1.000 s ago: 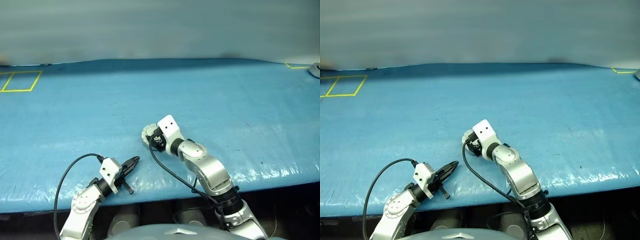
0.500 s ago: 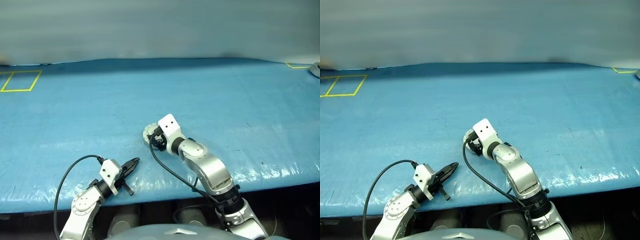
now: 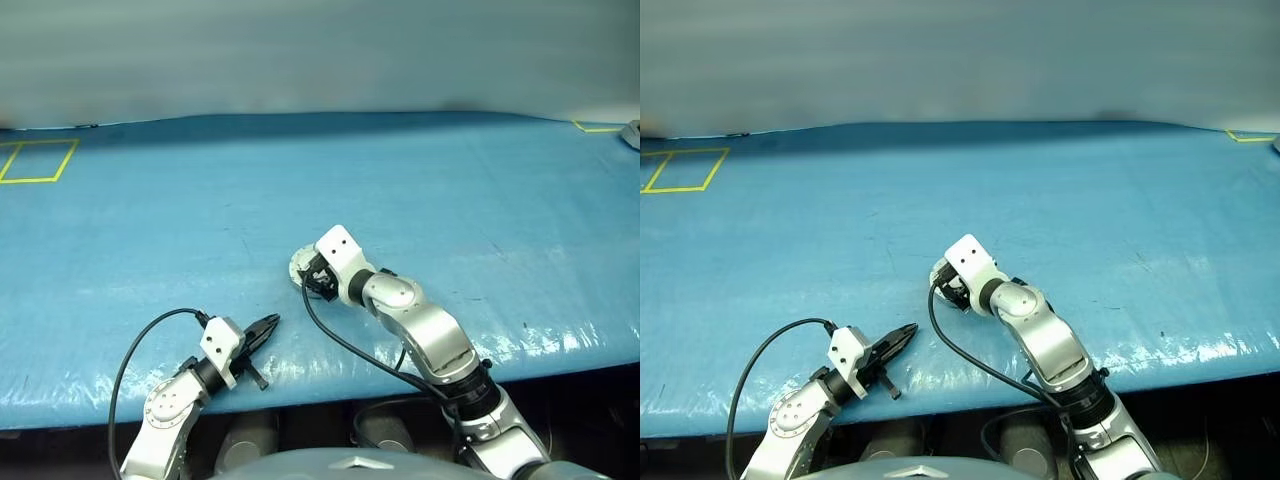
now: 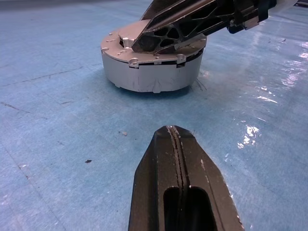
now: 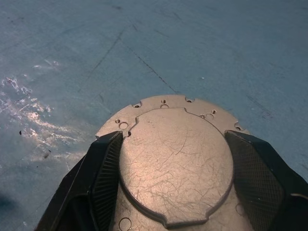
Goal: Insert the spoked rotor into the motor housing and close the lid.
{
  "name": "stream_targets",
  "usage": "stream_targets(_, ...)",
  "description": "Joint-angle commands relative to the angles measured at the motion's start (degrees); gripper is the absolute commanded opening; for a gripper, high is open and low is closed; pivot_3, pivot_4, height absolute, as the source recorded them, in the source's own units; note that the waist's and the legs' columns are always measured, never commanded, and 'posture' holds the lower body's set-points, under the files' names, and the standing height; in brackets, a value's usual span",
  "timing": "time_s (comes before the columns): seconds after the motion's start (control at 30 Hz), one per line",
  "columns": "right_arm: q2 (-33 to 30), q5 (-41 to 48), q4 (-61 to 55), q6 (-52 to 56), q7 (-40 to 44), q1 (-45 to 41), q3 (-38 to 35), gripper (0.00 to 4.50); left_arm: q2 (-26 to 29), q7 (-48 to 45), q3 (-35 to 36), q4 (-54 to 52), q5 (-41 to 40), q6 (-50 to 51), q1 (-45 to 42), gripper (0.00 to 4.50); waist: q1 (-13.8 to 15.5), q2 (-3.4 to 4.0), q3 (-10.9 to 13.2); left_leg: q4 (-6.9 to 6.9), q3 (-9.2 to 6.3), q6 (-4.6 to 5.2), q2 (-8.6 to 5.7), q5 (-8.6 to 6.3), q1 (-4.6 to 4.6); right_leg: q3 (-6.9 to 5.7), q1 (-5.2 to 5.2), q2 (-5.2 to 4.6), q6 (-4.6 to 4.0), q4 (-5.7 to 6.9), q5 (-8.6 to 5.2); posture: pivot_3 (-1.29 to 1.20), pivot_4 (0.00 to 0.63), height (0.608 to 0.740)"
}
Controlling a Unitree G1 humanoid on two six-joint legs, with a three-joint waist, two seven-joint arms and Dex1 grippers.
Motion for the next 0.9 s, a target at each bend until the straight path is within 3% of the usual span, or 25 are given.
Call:
stream_targets(0.03, 0.1, 0.1, 1.2, -1.1, 0.5, -0.5, -0.9, 3.04, -0.2, 0.2, -0.2, -2.1, -0.2, -0.2, -0.2, 0.0, -0.1, 0.0, 0.0, 0.01, 0.0, 0.0, 0.0, 0.0, 0.01, 0.0, 0.0, 0.0, -0.01, 0.0, -0.01, 0.0, 0.15, 0.74)
stream_targets(0.27, -3.0, -1.0, 7.4, -10.5, 4.6, 1.3, 0.4, 3.04, -0.2, 0.5, -0.1, -2.2, 0.0, -0.5, 0.0, 0.0, -0.3, 0.0, 0.0, 0.09, 0.01, 0.0, 0.02, 0.0, 0.15, 0.01, 0.01, 0.01, -0.05, 0.02, -0.03, 0.0, 0.15, 0.74)
stream_targets(0.9, -4.2, -2.2, 15.6, -19.1, 7.7, 4.0, 1.1, 3.04, 0.1, 0.2, 0.1, -2.0, 0.1, -0.9, -0.1, 0.0, -0.2, -0.06, -0.1, 0.14, 0.0, 0.0, 0.02, 0.0, 0.27, 0.01, 0.08, 0.01, -0.04, 0.02, -0.03, 0.0, 0.15, 0.74)
